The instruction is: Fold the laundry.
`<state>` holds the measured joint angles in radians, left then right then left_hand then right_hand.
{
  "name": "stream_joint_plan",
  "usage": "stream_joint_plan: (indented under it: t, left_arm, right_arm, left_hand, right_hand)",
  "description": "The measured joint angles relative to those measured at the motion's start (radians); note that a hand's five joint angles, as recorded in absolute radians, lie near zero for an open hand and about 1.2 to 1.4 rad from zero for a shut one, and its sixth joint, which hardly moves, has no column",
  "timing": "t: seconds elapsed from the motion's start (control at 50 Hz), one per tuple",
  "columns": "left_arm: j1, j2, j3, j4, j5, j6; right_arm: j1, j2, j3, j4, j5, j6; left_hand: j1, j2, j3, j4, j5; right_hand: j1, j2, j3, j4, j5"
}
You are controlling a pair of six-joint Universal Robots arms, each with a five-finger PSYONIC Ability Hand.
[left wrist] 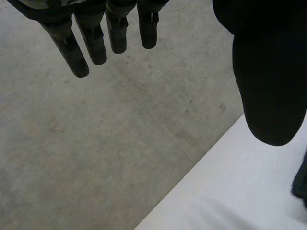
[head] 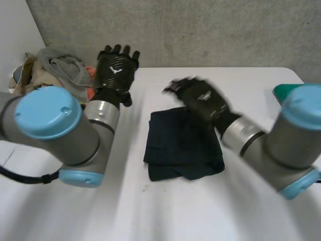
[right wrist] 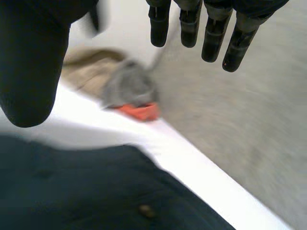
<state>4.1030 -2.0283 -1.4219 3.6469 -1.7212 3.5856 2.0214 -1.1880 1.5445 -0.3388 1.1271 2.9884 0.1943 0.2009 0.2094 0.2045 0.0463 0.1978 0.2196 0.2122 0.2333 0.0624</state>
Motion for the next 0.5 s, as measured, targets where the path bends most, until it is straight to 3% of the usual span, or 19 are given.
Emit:
stream_joint_plan:
  t: [0.08, 0.14, 0.24, 0.32, 0.5]
  left_arm:
    - [-0.045, -0.074, 0.087, -0.062, 0.022, -0.024]
    - [-0.072, -0.124, 0.139, -0.12, 0.059, -0.057]
    - [-0.106, -0.245, 0.25, -0.267, 0.157, -0.141]
    - [-0.108, -0.324, 0.317, -0.361, 0.177, -0.167]
    - [-0.094, -0.435, 0.416, -0.553, 0.128, -0.141]
  right_arm:
    - [-0.069, -0.014, -0.046, 0.072, 0.047, 0.177]
    - [-0.09, 0.027, -0.102, 0.147, 0.064, 0.185]
    - [-0.098, 0.179, -0.256, 0.339, 0.12, 0.071]
    - [-0.09, 0.31, -0.373, 0.471, 0.186, -0.046]
    - [-0.084, 0.425, -0.447, 0.53, 0.237, -0.142]
  left_hand:
    - [0.0, 0.0, 0.0, 0.0, 0.0]
    - [0.0, 0.0, 0.0, 0.0, 0.0]
    - [0.001, 0.0, 0.0, 0.0, 0.0]
    - [0.004, 0.001, 0.0, 0.001, 0.0]
    - [0.004, 0.003, 0.002, 0.003, 0.002]
  right_hand:
    - [0.0, 0.0, 0.0, 0.0, 0.0]
    - [0.0, 0.0, 0.0, 0.0, 0.0]
    - [0.0, 0.0, 0.0, 0.0, 0.0]
    - [0.0, 0.0, 0.0, 0.0, 0.0]
    - [-0.016, -0.004, -0.003, 0.0, 0.0]
